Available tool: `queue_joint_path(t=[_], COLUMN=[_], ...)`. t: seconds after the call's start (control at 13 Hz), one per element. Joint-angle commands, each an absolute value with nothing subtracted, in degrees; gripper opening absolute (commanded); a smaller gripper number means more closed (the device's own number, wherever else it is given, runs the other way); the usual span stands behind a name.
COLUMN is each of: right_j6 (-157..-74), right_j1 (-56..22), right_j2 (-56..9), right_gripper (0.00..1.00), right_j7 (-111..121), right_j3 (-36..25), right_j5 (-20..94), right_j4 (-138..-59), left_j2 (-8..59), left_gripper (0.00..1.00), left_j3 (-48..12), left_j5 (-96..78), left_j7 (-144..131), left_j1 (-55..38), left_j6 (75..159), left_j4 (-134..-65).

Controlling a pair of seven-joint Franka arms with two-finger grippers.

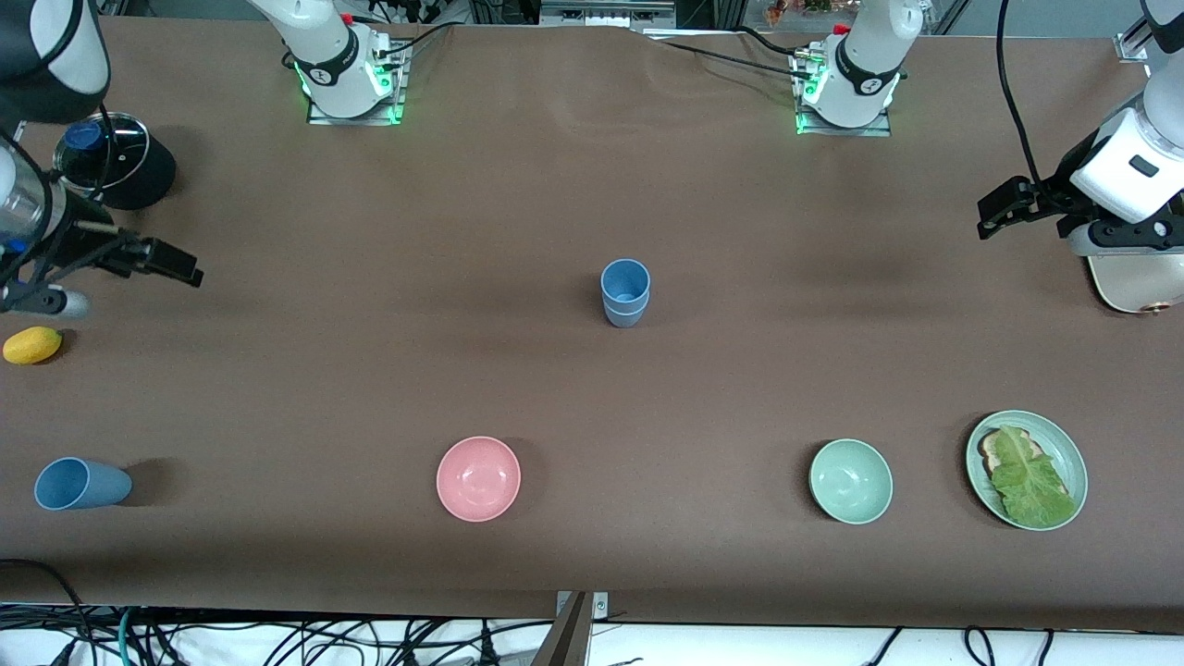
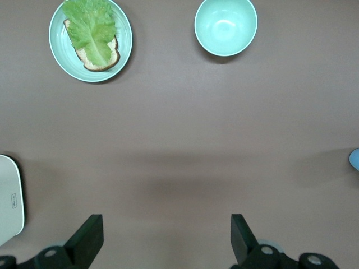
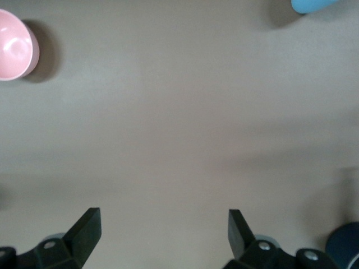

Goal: Stack blue cups with both arms

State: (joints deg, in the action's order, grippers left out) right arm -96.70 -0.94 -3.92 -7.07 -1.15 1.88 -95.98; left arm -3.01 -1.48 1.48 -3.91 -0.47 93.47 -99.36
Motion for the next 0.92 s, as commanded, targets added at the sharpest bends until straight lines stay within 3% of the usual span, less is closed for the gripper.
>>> queue_joint_path(t=[0.0, 0.46, 0.84], right_j6=[-94.32, -93.87, -91.67], right_j1=[2.36, 4.04, 4.30], right_j2=[-0.62, -0.70, -0.88], right_gripper=[1.00, 1.00, 1.00], right_j7=[-7.99, -14.48, -14.85], right_j3=[2.18, 7.63, 8.61], right_j5=[1.49, 1.49, 1.49], right_j4=[-97.74, -96.77, -95.10], left_j2=[-2.64, -2.64, -2.64], left_gripper=[1.00, 1.00, 1.00], left_j3=[-1.67, -1.67, -1.67], left_j5=[0.79, 0.79, 0.79], left_j7=[-3.25, -3.25, -3.25], left_j1=[-0.18, -0.18, -0.18], left_j6=[92.55, 92.55, 92.55], left_j4=[-98.26, -98.26, -98.26])
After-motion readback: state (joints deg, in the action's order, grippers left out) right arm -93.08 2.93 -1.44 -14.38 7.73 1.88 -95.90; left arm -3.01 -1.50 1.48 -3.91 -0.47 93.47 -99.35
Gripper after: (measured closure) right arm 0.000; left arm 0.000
